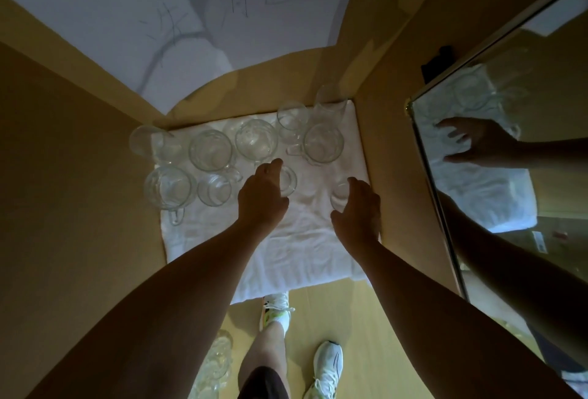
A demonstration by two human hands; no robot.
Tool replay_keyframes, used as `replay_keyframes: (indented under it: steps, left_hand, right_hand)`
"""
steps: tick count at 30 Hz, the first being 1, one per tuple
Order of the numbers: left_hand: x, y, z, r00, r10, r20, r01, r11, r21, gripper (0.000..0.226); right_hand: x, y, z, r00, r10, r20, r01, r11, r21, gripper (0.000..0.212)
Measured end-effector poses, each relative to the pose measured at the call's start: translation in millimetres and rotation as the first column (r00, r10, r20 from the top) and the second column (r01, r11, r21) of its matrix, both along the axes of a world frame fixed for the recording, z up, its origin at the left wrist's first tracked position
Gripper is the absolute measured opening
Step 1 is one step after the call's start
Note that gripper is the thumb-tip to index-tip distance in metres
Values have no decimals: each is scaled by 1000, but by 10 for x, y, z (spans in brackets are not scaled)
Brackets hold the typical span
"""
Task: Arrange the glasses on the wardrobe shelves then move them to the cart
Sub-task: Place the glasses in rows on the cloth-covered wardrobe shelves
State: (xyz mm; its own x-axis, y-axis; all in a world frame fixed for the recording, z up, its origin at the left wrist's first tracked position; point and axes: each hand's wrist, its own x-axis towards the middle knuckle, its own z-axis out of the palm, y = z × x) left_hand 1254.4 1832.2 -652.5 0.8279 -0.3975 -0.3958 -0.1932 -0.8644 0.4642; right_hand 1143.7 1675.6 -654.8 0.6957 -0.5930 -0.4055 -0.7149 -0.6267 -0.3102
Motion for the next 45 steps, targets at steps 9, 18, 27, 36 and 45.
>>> replay_keyframes:
  steps: [9,18,27,36,45]
  left_hand:
    - [-207,151,546,998,23,60,-21,999,-30,77]
    - [-712,476,1559,949,250,191,-223,963,-155,71]
    - [-1394,771,2828,810,535,241,-376,789,-486,65]
    - [-2168,971,4282,652,736,180,-409,542,-734,71]
    - [-2820,1167,5519,603,796,-45,-328,197,-924,61]
  right_hand:
    - [-247,225,453,996,-17,90,12,999,53,81]
    - [-613,537,1232,957,-21,289,-5,996,90,78]
    - [-1009,678,2486,837,-3,546,-78,989,126,86]
    - [-1539,750,4009,683,-2,730,-196,963,186,90]
    - [-2073,977,5316,454,-125,882,-235,938,253,74]
